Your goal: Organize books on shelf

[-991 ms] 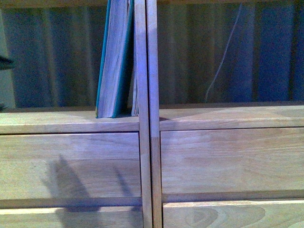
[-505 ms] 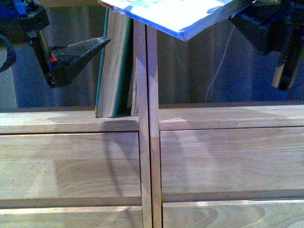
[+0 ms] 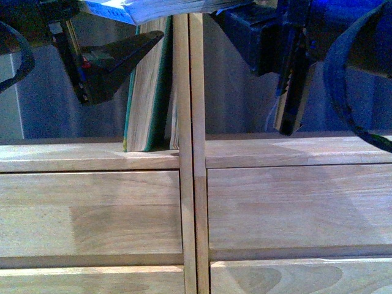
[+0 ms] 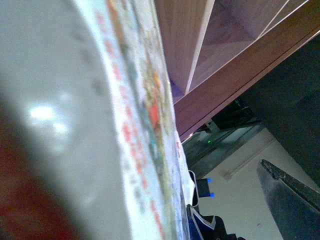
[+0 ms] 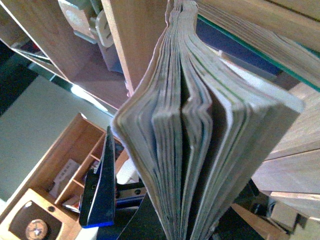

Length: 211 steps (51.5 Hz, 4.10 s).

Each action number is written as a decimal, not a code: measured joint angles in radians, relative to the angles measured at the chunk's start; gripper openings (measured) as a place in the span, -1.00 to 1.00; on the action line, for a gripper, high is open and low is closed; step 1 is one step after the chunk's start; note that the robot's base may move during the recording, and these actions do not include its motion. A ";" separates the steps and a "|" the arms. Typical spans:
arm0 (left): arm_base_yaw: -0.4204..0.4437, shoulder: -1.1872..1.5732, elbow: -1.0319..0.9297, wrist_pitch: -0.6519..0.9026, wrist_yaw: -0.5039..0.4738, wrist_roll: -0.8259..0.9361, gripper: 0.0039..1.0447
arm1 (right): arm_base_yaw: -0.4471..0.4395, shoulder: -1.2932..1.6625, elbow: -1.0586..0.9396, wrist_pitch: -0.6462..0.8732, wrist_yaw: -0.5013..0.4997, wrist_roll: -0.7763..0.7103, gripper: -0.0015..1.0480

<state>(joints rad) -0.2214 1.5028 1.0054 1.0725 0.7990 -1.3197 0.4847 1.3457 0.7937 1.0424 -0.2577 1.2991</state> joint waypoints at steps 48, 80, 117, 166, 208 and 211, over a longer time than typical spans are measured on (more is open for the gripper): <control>0.116 -0.264 -0.155 -0.193 -0.078 0.339 -0.88 | -0.061 -0.148 -0.092 -0.121 -0.051 -0.030 0.86; 0.201 -0.011 0.127 -0.446 -0.449 1.191 -0.88 | -0.509 -0.403 -0.166 -0.523 0.033 -0.900 0.86; 0.047 0.486 0.549 -0.439 -0.654 1.585 -0.78 | -0.509 -0.403 -0.166 -0.523 0.033 -0.923 0.86; 0.040 0.167 0.185 -0.320 -0.696 1.332 0.86 | -0.509 -0.403 -0.166 -0.523 0.033 -0.923 0.86; 0.189 -0.442 -0.742 -0.283 -0.806 1.321 -0.95 | -0.487 -0.772 -0.639 -0.632 0.254 -1.292 -0.94; 0.214 -0.487 -0.782 -0.286 -0.805 1.321 -0.95 | -0.487 -0.805 -0.662 -0.640 0.254 -1.292 -0.94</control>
<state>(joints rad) -0.0071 1.0157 0.2237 0.7868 -0.0059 0.0017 -0.0025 0.5407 0.1314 0.4023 -0.0032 0.0067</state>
